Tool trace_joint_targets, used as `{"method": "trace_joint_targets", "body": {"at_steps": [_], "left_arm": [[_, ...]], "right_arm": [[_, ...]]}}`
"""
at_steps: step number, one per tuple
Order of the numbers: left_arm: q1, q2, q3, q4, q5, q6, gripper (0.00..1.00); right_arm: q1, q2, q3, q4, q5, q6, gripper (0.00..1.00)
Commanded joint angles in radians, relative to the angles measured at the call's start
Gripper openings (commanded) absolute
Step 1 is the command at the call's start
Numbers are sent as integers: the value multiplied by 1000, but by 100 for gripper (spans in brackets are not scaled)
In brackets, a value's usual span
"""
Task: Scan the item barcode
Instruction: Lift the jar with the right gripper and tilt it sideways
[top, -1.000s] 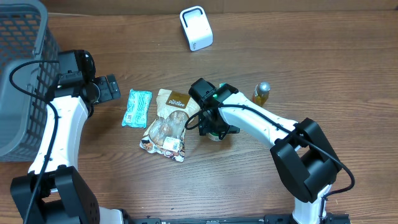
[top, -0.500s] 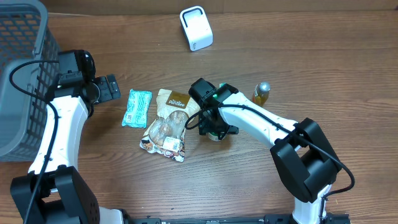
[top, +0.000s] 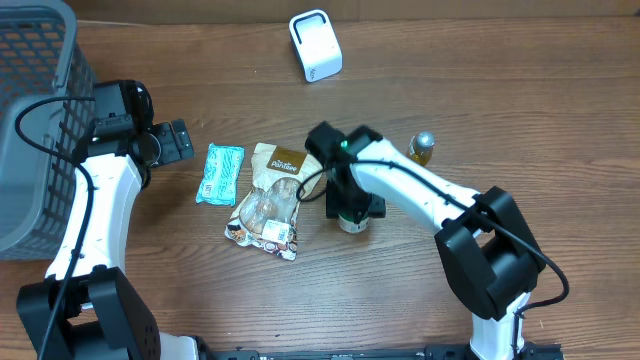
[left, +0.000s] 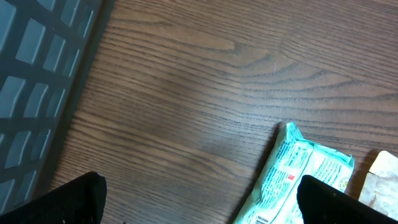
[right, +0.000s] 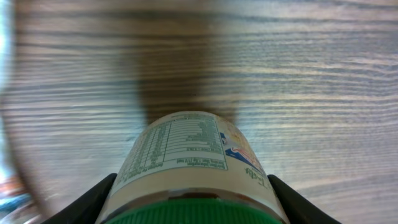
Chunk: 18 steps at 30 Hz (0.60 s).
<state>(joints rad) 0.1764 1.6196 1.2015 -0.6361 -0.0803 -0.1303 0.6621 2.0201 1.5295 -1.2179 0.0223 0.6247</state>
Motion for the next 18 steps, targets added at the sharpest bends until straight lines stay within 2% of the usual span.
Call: {"method": "trace_joint_targets", "body": {"at_steps": [1,2,4,8,18], "left_arm": [[-7,-15,22,1,-5,11,99],[-7,-15,22,1,-5,11,100],[-7,-15,22,1,-5,11,100],[-7,-15,22,1,-5,11,100],[-7,-15,22,1,-5,11,100]], "right_arm": [[-48,-13,167,-73,-189,-44,48],[-58,-13,198,-98,-245,-59,44],[-77,-13,260,-152,-358,-60,30],[-103,-13,322,-246,-526,-60,30],[-116,-13,322,-374,-769,-56,33]]}}
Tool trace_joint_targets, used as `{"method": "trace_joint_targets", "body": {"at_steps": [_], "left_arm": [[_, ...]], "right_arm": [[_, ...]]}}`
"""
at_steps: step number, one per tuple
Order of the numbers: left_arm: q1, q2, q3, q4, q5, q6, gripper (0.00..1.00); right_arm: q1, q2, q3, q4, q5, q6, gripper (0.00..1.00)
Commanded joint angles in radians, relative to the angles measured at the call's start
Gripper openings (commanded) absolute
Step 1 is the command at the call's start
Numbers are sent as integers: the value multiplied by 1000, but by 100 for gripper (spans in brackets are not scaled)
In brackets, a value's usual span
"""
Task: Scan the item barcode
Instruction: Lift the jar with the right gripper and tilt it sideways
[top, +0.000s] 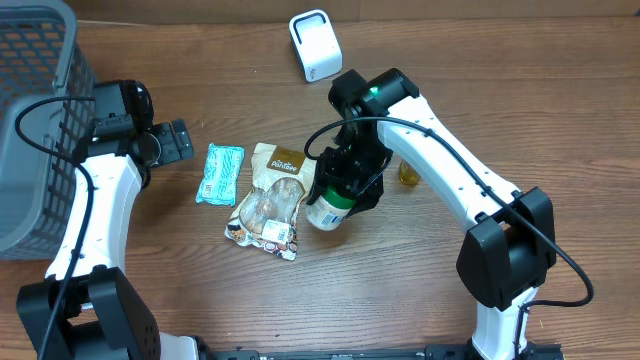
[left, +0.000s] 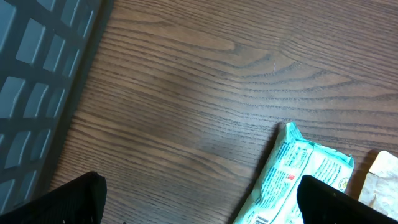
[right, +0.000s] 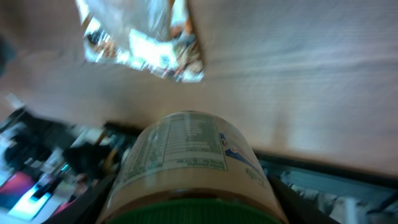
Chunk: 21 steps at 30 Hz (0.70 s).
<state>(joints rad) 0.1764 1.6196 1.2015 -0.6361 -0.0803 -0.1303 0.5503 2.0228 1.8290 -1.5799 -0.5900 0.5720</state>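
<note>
A jar with a green lid and a beige nutrition label (top: 328, 207) hangs tilted above the table, its base pointing to the front left. My right gripper (top: 352, 185) is shut on it. In the right wrist view the jar (right: 189, 155) fills the lower middle, with a dark finger (right: 292, 199) on either side. The white barcode scanner (top: 315, 45) stands at the back of the table, well apart from the jar. My left gripper (top: 175, 140) is open over bare wood, left of a teal packet (left: 298, 177), with nothing between its fingers (left: 71, 199).
A clear snack bag (top: 270, 200) lies just left of the jar, and the teal packet (top: 220, 173) lies beyond it. A small amber bottle (top: 409, 173) shows beside the right arm. A grey basket (top: 30, 120) fills the left edge.
The jar stood upright on the table in my right gripper. Now it is off the table and tilted, a little further left and over the snack bag's edge. The left arm has not moved.
</note>
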Motion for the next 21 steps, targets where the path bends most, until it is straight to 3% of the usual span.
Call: {"method": "trace_joint_targets", "body": {"at_steps": [1,21], "left_arm": [[-7,-15,22,1,-5,11,99],[-7,-15,22,1,-5,11,100]], "right_arm": [[-4,-16,23,-17,-176,-3,33],[-4,-16,23,-23,-242,-3,33]]}}
